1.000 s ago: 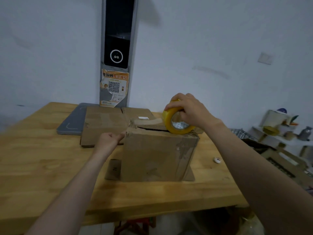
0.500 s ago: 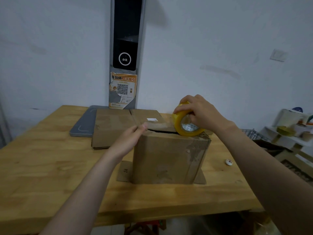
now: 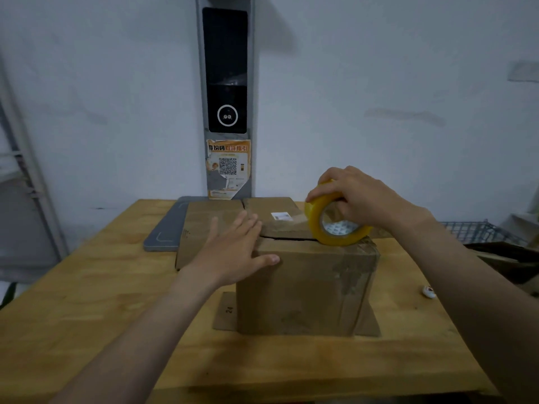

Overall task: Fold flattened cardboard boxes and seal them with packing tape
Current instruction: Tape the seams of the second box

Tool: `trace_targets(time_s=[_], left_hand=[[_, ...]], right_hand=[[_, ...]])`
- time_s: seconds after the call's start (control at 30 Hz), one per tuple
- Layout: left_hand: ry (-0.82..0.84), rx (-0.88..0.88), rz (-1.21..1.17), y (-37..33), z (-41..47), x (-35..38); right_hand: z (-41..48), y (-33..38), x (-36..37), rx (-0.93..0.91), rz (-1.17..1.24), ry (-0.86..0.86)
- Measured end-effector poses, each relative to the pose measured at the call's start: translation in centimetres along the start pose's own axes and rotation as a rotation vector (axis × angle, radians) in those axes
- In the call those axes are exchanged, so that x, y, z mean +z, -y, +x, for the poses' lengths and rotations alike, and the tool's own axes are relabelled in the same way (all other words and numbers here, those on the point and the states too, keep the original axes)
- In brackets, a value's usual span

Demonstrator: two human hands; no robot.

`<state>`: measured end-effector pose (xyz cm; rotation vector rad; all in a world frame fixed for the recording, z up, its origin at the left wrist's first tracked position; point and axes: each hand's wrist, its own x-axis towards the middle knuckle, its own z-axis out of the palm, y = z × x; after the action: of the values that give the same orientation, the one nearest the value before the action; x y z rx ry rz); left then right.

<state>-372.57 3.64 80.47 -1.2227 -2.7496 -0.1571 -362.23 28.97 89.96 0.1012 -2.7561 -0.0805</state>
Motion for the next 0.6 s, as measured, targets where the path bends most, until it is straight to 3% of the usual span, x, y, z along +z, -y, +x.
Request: trace_targets(time_s=[0.13, 0.43, 0.6], left_hand=[[0.011, -0.015, 0.128, -1.8, 0.5, -0.1], [0.049, 0.032, 0.083, -4.6, 1.7, -0.1], [0.097, 0.006, 0.068, -4.5, 1.7, -0.3]], right_hand=[[0.3, -0.2, -0.7, -0.044, 0.01, 0.054], [0.3, -1.1, 0.0, -0.11, 0.123, 0.026], [-0.8, -3.0, 1.0, -0.054, 0.373, -0.088]])
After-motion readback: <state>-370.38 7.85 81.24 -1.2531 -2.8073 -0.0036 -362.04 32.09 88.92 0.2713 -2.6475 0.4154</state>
